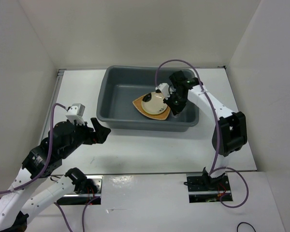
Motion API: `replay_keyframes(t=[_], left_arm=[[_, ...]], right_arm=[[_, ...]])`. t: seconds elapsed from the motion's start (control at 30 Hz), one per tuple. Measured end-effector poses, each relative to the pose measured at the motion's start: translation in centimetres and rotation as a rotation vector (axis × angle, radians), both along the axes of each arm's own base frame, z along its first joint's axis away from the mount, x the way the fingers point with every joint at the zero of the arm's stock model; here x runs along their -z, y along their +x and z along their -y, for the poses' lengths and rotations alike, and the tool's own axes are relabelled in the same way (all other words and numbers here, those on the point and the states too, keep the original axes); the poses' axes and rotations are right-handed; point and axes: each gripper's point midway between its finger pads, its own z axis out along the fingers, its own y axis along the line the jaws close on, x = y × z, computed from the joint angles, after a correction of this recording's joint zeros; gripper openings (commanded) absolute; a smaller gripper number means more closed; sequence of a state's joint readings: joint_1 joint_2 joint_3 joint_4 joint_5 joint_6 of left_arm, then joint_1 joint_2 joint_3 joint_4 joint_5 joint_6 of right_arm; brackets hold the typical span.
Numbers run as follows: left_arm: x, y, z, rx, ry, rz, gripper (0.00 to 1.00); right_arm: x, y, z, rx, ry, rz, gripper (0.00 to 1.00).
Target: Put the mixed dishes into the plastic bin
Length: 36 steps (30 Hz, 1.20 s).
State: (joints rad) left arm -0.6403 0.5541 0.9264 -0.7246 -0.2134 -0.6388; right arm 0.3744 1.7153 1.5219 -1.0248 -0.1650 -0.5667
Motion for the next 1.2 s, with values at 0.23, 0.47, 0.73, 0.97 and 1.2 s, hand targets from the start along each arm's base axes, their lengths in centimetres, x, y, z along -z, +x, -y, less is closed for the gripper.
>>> replay_keyframes(t=[0.23,0.47,0.73,0.97,1.2], left_arm=[[0.0,0.0,0.0,-0.003,-0.006,-0.003,1.0],[0.0,0.0,0.1,-0.008,-0.017,-0.008,1.0],[0.0,0.0,0.1,-0.008,-0.017,-0.008,1.0],[0.0,0.0,0.1,-0.008,-0.016,-0.008,1.0],[0.0,0.0,0.1,-0.008,-0.016,-0.008,1.0]], right_arm=[[4.6,1.1,0.4,0.029,-0.084,-0.002,0.03],[6.7,2.4,1.4,0.068,-0.15,0.034,0.03],[7.9,5.1,2.6,0.15,-0.164,0.07,0.15],[9.0,6.6,4.3,0.232,-0.181,0.077,0.67],[6.0,6.5,4.0,0.257,-0.132,0.137,0.98]])
